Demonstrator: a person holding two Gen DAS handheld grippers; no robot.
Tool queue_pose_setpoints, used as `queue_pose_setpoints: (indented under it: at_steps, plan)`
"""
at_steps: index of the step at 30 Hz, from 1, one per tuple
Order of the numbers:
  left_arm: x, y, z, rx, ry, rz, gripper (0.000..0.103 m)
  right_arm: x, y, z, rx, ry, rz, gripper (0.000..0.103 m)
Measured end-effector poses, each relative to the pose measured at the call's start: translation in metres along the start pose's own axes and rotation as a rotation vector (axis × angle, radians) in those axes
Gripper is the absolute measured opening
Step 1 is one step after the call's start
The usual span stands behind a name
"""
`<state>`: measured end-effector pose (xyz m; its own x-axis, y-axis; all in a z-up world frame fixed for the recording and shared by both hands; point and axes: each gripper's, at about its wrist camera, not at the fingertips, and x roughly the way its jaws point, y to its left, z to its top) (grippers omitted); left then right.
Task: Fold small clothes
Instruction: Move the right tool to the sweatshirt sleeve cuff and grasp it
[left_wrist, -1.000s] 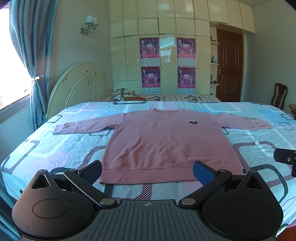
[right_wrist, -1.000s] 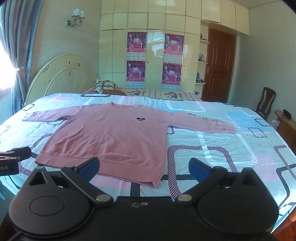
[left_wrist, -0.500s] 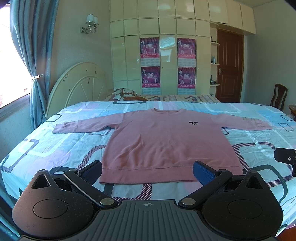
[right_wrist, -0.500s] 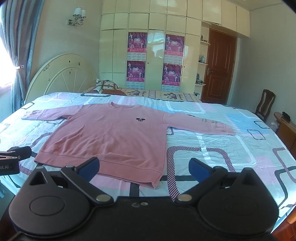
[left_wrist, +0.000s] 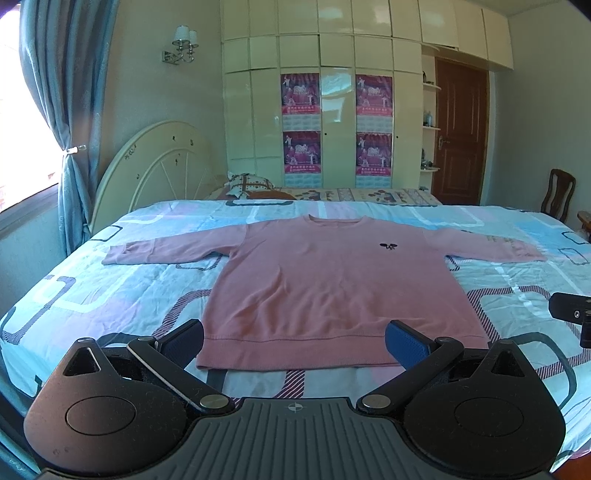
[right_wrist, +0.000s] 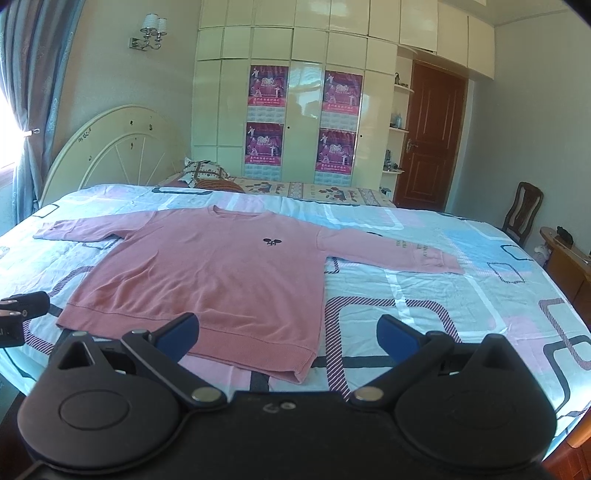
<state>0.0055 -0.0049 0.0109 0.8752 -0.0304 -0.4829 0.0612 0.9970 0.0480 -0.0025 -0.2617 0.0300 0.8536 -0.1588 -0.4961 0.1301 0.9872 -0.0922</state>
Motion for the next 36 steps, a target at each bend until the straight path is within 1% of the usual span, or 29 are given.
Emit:
queue_pose_setpoints:
  at_steps: [3, 5, 7, 10, 14, 16, 18, 19, 21, 22, 25, 27, 30, 31, 33, 34, 35, 36]
  plan:
    - [0.012, -0.001, 0.004, 0.003, 0.004, -0.005, 0.103, 0.007, -0.003, 0.003, 0.0, -0.012, -0.029, 0.103]
    - [0.022, -0.003, 0.008, -0.002, 0.009, -0.038, 0.103, 0.015, -0.002, 0.004, -0.001, -0.016, -0.042, 0.103]
    - [0.034, -0.003, 0.014, -0.017, 0.009, -0.05, 0.103, 0.024, -0.003, 0.007, 0.004, -0.021, -0.058, 0.103]
    - [0.059, -0.003, 0.027, -0.01, 0.013, -0.098, 0.103, 0.041, -0.005, 0.015, 0.017, -0.033, -0.081, 0.103]
    - [0.085, -0.005, 0.048, 0.009, -0.021, -0.151, 0.103, 0.066, -0.003, 0.031, 0.029, -0.059, -0.116, 0.103]
    - [0.098, -0.003, 0.058, 0.009, -0.036, -0.145, 0.103, 0.078, -0.002, 0.04, 0.047, -0.077, -0.128, 0.103]
    - [0.111, -0.001, 0.068, 0.009, -0.032, -0.162, 0.103, 0.09, -0.001, 0.049, 0.057, -0.081, -0.126, 0.103]
    - [0.117, 0.001, 0.072, 0.008, -0.034, -0.158, 0.103, 0.094, -0.001, 0.052, 0.061, -0.093, -0.121, 0.102]
    - [0.129, 0.004, 0.077, 0.009, -0.051, -0.15, 0.103, 0.103, 0.002, 0.056, 0.072, -0.167, -0.127, 0.102]
    - [0.135, 0.005, 0.08, 0.004, -0.054, -0.154, 0.103, 0.106, 0.001, 0.057, 0.073, -0.186, -0.133, 0.103]
    - [0.15, 0.005, 0.086, -0.031, -0.051, -0.192, 0.103, 0.122, -0.004, 0.065, 0.073, -0.135, -0.169, 0.103]
    - [0.165, -0.005, 0.089, -0.001, -0.024, -0.209, 0.103, 0.127, -0.013, 0.067, 0.102, -0.15, -0.175, 0.103]
    - [0.184, -0.025, 0.093, 0.042, -0.059, -0.174, 0.103, 0.141, -0.037, 0.072, 0.152, -0.149, -0.188, 0.103]
    - [0.19, -0.029, 0.095, 0.033, -0.074, -0.166, 0.103, 0.147, -0.046, 0.074, 0.162, -0.156, -0.199, 0.102]
    - [0.205, -0.039, 0.102, 0.013, -0.069, -0.147, 0.103, 0.164, -0.065, 0.077, 0.17, -0.161, -0.216, 0.098]
    - [0.214, -0.044, 0.107, 0.003, -0.049, -0.149, 0.103, 0.173, -0.075, 0.079, 0.176, -0.162, -0.227, 0.092]
    - [0.223, -0.047, 0.111, -0.013, -0.034, -0.154, 0.103, 0.182, -0.086, 0.081, 0.185, -0.165, -0.237, 0.085]
    - [0.231, -0.05, 0.115, -0.036, -0.028, -0.15, 0.103, 0.193, -0.098, 0.083, 0.2, -0.162, -0.246, 0.082]
